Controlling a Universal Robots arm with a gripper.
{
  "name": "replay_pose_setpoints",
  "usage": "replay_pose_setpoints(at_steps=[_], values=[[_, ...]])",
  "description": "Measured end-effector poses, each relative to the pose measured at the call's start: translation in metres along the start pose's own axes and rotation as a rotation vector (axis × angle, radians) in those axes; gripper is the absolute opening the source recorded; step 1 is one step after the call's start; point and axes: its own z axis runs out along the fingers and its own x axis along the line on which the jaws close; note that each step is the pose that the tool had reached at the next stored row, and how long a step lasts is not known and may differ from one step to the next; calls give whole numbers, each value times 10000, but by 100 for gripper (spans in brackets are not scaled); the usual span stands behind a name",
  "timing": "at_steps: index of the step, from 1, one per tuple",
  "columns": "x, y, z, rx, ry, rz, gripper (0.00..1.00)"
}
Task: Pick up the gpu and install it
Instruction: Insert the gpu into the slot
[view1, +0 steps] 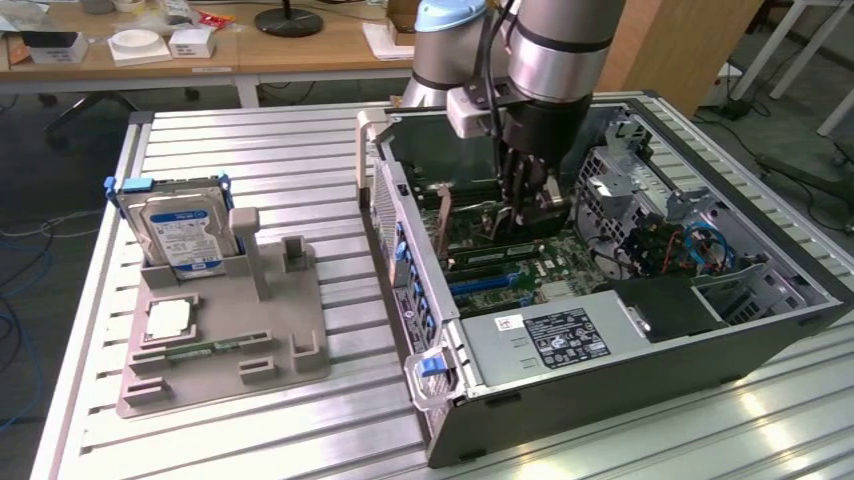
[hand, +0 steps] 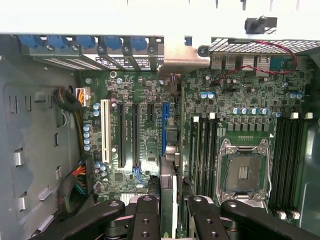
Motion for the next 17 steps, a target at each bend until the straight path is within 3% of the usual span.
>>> replay_pose_setpoints(at_steps=[9,13,17], values=[[2,8,37,0,-1,0,26],[3,14,58,0,-69,6,26],[3,16,72,0,-72,5,26]])
